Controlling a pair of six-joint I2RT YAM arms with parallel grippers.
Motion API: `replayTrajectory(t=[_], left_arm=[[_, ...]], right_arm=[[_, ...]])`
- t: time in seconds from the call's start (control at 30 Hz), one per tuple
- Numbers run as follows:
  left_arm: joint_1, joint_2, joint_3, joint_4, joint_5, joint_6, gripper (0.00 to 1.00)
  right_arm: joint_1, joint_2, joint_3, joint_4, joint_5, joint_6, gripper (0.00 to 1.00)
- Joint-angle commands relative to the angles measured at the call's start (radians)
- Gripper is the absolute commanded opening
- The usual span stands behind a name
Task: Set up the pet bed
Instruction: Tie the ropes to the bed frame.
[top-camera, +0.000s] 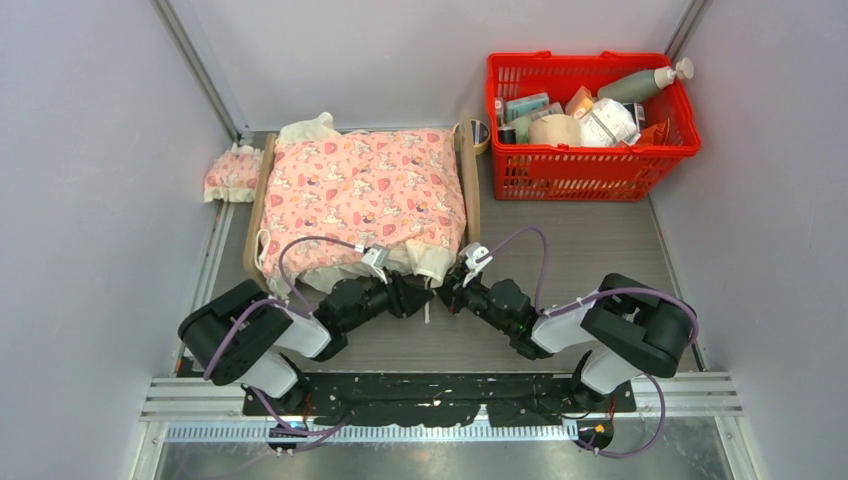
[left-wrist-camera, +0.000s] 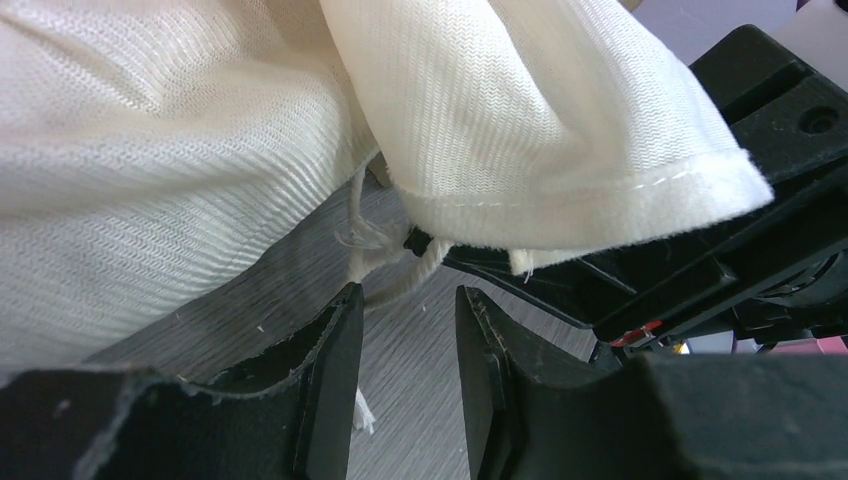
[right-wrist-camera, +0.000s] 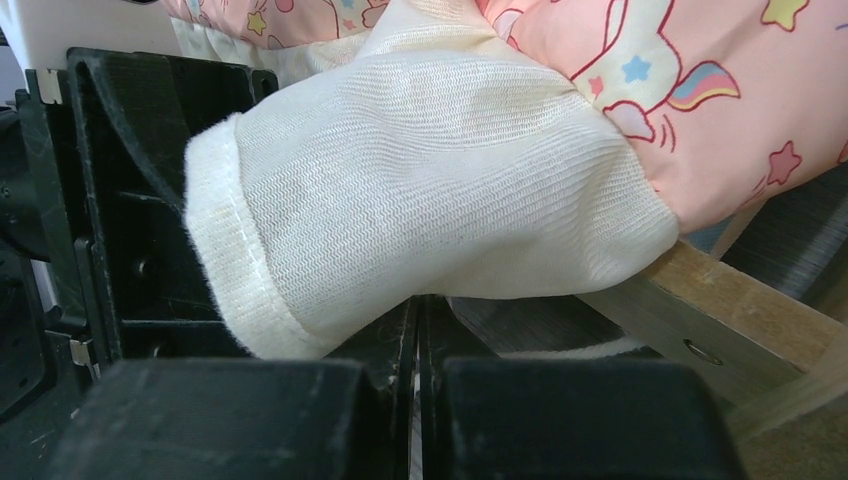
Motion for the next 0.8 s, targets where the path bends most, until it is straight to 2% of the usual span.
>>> replayTrajectory(t=[0.0, 0.1, 0.23, 0.3, 0.5, 0.63, 0.7, 0.77], left_arm=[[-0.003, -0.016, -0.032, 0.115, -0.013, 0.018, 0.42], [-0.003, -0.080, -0.076, 0.082, -0.034, 0.042, 0.43], [-0.003, -0.202, -0.049, -0.168, -0.131, 0.084, 0.43], [-0.003, -0.248, -0.042, -0.224, -0.194, 0.094, 0.42], [-0.003, -0.283, 0.036, -0.364, -0.255, 0.118, 0.41], [-0.003, -0.224, 0.029, -0.234, -0.228, 0.104, 0.41], [-0.002, -0.191, 0.029, -0.156, -0.179, 0.144, 0.42], [0.000, -0.157, 0.033, -0.087, -0.050, 0.239, 0.43]], right_arm=[[-0.003, -0.025, 0.024, 0.026, -0.001, 0.004, 0.05], [-0.003, -0.028, 0.023, 0.026, 0.001, 0.001, 0.05], [-0.003, -0.032, 0.023, 0.022, -0.004, -0.005, 0.05], [-0.003, -0.037, 0.022, 0.019, -0.004, -0.008, 0.05], [-0.003, -0.051, 0.025, 0.003, -0.006, -0.013, 0.05], [-0.003, -0.057, 0.024, 0.002, -0.010, -0.014, 0.05], [-0.003, -0.063, 0.022, 0.003, -0.017, -0.017, 0.05], [-0.003, -0.070, 0.020, -0.002, -0.031, -0.022, 0.05]])
